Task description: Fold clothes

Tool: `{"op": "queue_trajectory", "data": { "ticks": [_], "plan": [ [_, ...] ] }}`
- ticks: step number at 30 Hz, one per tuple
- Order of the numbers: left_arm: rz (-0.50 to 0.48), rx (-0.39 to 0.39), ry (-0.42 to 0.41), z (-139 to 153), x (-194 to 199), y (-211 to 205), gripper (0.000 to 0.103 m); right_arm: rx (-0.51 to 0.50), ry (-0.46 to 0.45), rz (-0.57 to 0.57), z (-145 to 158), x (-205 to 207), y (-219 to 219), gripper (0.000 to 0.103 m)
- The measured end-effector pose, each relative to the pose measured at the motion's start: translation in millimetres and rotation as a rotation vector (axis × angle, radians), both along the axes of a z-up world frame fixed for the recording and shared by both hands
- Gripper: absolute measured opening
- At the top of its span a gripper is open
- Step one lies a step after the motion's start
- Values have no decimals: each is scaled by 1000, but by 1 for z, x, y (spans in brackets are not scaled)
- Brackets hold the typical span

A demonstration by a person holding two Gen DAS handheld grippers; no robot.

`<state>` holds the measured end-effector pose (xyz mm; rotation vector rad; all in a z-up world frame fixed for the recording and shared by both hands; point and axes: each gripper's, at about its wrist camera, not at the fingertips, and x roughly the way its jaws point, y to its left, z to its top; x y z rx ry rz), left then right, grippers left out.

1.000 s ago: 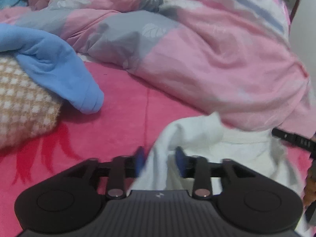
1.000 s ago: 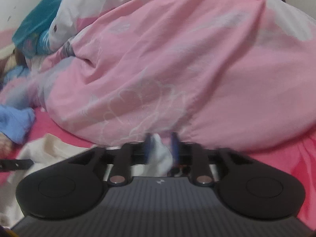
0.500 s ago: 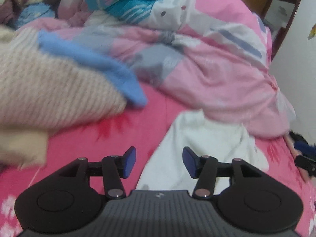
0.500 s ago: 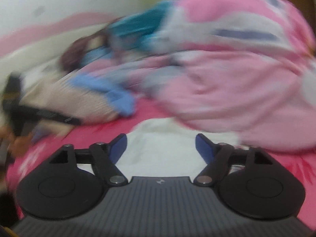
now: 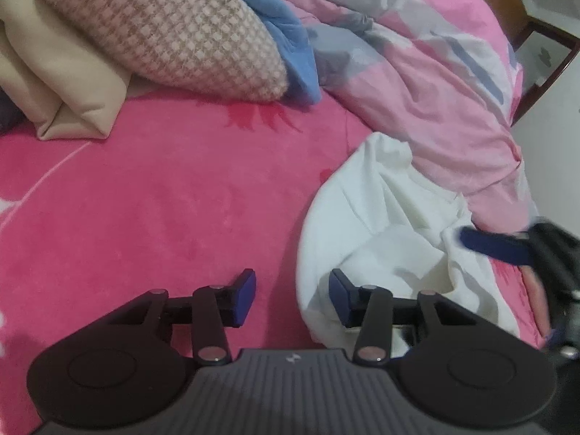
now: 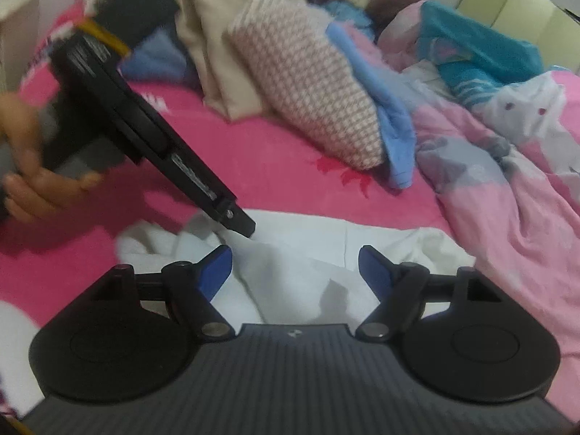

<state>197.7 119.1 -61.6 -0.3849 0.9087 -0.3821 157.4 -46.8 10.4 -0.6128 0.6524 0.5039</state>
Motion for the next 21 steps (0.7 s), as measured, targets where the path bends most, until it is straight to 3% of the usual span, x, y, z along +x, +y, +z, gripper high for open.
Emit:
{"op": "queue_trajectory", "data": {
  "ticks": [1,3,8,15,18,21],
  "plan": [
    [-1,12,-13,0,0,0,45,-12,22,-3,-7,7,1,59],
    [-2,35,-34,0,-1,-2,45,-4,65,-44,-13,11,-6,4],
    [-11,78,-71,0,-2,-8,45,178,-58,-191,23,-11,-48,3],
    [-5,143,-101,-1,-4,-19,45,528,-270,-488,90,-71,-169,2],
    [-5,157,-106,-1,-5,-21,45,673,-338,-609,95,-104,-229,2],
    [-10,178,-117,-1,-6,-23,45,790,-391,-727,80,-136,-279,2]
  ]
}}
